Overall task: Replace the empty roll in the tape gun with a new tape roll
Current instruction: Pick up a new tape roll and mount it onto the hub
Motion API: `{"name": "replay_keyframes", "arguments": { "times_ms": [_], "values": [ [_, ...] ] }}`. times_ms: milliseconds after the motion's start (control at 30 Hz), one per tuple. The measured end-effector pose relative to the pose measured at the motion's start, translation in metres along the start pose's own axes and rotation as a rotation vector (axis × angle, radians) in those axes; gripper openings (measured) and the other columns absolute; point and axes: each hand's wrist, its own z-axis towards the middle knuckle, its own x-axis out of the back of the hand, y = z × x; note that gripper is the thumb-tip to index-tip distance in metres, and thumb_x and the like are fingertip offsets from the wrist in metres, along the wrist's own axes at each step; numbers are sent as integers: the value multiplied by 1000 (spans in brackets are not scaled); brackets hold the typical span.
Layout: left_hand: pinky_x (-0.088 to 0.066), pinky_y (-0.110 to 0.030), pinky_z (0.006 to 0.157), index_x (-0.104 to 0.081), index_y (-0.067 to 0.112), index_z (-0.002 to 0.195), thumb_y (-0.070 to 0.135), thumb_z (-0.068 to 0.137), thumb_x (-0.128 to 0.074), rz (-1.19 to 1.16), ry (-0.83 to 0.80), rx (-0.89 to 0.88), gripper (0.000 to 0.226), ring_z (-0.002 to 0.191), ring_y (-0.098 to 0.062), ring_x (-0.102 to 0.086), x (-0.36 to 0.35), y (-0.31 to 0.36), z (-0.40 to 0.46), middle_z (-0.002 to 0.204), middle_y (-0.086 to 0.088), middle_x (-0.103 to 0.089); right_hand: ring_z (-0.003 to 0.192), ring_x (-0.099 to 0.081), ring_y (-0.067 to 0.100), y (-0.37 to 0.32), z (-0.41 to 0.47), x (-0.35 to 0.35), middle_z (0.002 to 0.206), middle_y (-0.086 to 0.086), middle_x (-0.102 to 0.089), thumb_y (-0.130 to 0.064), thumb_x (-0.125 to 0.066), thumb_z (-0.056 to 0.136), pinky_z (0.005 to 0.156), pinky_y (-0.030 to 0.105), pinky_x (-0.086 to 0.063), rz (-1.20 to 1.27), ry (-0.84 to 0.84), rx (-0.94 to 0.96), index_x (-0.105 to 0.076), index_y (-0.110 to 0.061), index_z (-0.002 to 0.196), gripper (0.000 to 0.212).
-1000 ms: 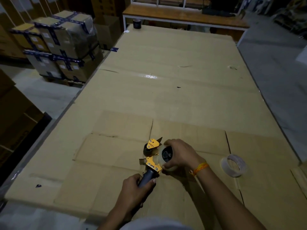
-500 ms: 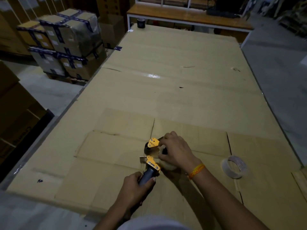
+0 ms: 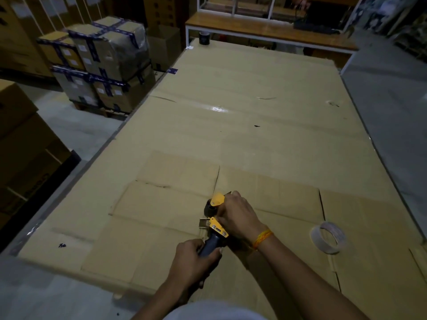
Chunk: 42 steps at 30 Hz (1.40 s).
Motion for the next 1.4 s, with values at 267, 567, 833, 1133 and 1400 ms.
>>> {"name": "replay_keyframes", "arguments": {
  "times_ms": [267, 567, 833, 1133, 1400],
  "values": [
    [-44, -32, 47, -63, 5, 65, 58, 64, -72, 275, 158, -94, 54, 51, -19, -63, 1, 23, 2, 60, -12, -67, 103, -56, 22, 19, 1, 16, 105, 1, -59, -37, -72, 94, 70, 29, -37, -26, 68, 237, -85, -30, 108, 21],
    [-43, -31, 58, -60, 26, 81, 63, 83, -69, 632, 317, -241, 38, 79, -26, -74, 8, 54, 2, 80, -2, -75, 91, -59, 16, 38, 6, 27, 90, -2, -66, -20, -93, 77, 69, 25, -45, 190, 344, 282, -89, -21, 96, 19],
    [-58, -34, 77, -63, 26, 116, 50, 97, -62, 737, 254, -235, 31, 98, -24, -75, 7, 68, 4, 107, -1, -78, 75, -59, -1, 39, -3, 16, 77, -15, -62, -10, -93, 80, 66, 13, -44, 701, 506, 131, -89, -13, 97, 17],
    [-60, -47, 82, -48, 13, 129, 22, 111, -51, -145, -540, 171, 20, 76, -32, -73, 10, 61, 24, 91, -14, -70, 79, -61, -3, 54, -7, 16, 86, -18, -59, -5, -92, 80, 69, 11, -47, 594, 490, 219, -86, -7, 94, 15],
    [-50, -35, 79, -41, 14, 134, 27, 111, -48, 172, -234, 12, 28, 90, -25, -64, -22, 60, 11, 107, -9, -64, 80, -57, -4, 67, -8, 25, 86, -7, -59, -16, -92, 84, 68, 12, -44, 471, 464, 303, -86, -9, 90, 11]
  ]
}}
